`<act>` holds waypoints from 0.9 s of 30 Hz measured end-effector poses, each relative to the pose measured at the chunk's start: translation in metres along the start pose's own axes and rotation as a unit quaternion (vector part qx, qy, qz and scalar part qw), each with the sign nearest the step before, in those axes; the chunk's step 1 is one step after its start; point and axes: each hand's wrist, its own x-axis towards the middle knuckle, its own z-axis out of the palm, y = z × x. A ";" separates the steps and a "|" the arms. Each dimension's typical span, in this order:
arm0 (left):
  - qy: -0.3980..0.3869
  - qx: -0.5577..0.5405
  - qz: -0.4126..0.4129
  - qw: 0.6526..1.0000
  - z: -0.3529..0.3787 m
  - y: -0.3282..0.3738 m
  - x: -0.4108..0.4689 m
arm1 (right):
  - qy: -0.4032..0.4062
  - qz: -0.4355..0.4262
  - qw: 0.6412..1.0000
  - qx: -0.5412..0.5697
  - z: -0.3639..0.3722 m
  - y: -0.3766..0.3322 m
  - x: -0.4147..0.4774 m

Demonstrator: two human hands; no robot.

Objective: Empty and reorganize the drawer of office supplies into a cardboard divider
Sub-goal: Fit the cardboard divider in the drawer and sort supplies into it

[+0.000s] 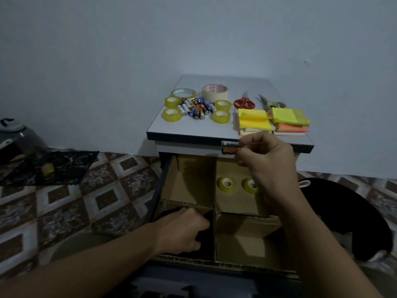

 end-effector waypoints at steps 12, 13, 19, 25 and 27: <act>0.072 -0.125 -0.049 0.988 -0.057 -0.006 -0.028 | -0.068 0.075 0.995 -0.022 0.000 0.011 -0.048; 0.110 -0.126 -0.058 0.984 -0.064 -0.012 -0.035 | -0.083 0.085 0.993 -0.024 0.003 0.012 -0.055; 0.272 -0.100 -0.165 0.943 -0.069 -0.063 -0.058 | -0.184 0.176 0.966 -0.037 0.033 0.014 -0.081; 0.283 -0.097 -0.209 0.931 -0.058 -0.083 -0.063 | -0.230 0.204 0.942 -0.135 0.081 0.024 -0.095; 0.274 -0.104 -0.210 0.933 -0.055 -0.085 -0.065 | -0.230 0.208 0.936 -0.167 0.094 0.029 -0.094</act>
